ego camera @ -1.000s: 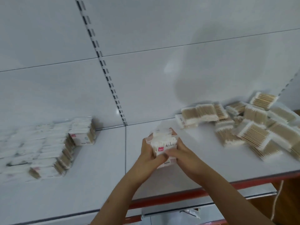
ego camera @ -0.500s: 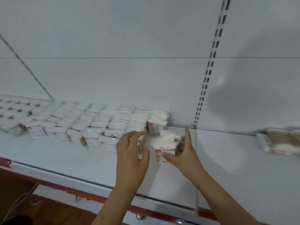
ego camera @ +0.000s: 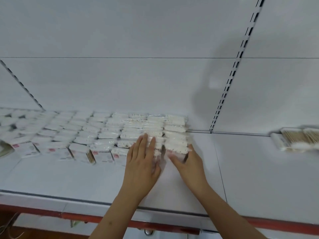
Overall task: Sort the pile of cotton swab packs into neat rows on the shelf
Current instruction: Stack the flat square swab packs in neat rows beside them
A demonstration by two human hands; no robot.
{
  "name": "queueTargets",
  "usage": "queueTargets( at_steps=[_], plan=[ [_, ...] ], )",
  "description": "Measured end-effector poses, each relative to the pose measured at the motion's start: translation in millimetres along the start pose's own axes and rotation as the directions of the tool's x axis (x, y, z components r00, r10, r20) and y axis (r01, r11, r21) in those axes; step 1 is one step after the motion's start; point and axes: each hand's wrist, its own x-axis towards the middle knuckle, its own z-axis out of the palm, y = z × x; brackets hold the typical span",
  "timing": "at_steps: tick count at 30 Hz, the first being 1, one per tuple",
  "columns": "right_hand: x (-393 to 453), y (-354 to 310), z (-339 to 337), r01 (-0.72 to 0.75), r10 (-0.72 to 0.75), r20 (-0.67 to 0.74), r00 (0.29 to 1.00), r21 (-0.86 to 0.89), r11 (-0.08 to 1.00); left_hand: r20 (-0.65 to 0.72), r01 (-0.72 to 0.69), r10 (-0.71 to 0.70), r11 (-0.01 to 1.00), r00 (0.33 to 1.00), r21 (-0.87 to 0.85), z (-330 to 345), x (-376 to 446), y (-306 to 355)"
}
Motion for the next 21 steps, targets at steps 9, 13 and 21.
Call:
queueTargets(
  at_steps=[9, 13, 21],
  plan=[
    [5, -9, 9, -0.071, 0.066, 0.138, 0.988, 0.026, 0.997, -0.009, -0.053, 0.053, 0.998, 0.999, -0.017, 4, 2, -5],
    [6, -15, 12, -0.1, 0.091, 0.152, 0.984, 0.058, 0.993, -0.017, -0.067, 0.067, 0.997, 0.998, 0.033, 6, 5, -5],
    [5, -9, -5, -0.144, 0.15, 0.183, 0.972, -0.045, 0.989, -0.009, -0.072, 0.071, 0.997, 0.997, -0.018, -3, 4, -3]
  ],
)
